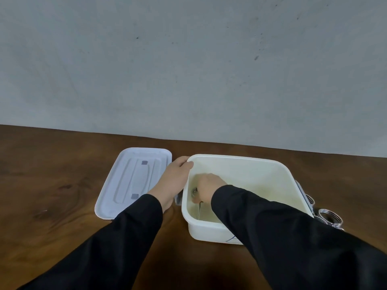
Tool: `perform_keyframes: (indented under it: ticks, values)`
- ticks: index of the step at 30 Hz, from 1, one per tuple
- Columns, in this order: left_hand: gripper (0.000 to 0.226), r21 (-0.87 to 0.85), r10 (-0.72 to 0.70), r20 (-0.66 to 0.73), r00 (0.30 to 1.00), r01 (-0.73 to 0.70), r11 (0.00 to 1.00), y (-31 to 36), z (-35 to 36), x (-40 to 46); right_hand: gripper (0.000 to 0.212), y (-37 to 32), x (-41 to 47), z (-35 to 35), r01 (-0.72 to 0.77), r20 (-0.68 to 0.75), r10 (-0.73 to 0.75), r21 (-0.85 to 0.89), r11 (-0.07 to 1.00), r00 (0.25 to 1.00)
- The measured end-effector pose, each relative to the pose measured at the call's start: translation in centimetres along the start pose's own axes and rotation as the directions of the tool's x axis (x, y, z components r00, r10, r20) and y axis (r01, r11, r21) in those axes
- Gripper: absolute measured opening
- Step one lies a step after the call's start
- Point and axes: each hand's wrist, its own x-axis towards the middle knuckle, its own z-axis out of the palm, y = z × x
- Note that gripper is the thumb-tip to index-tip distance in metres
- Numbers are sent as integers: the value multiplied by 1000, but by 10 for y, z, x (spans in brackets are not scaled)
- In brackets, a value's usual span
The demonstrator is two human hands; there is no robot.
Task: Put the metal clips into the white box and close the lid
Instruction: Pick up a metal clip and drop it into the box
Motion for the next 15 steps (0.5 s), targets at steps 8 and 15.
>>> perform_keyframes:
  ticks: [8, 15]
  values:
    - [31, 39, 38, -45, 998, -36, 999, -3, 2, 4, 45, 2, -3, 1, 18, -4, -18, 89, 996, 1000]
    - [28, -28, 8, -88, 996, -11, 1000, 0, 0, 1, 50, 61, -46, -63, 215, -538, -37, 271, 938, 842]
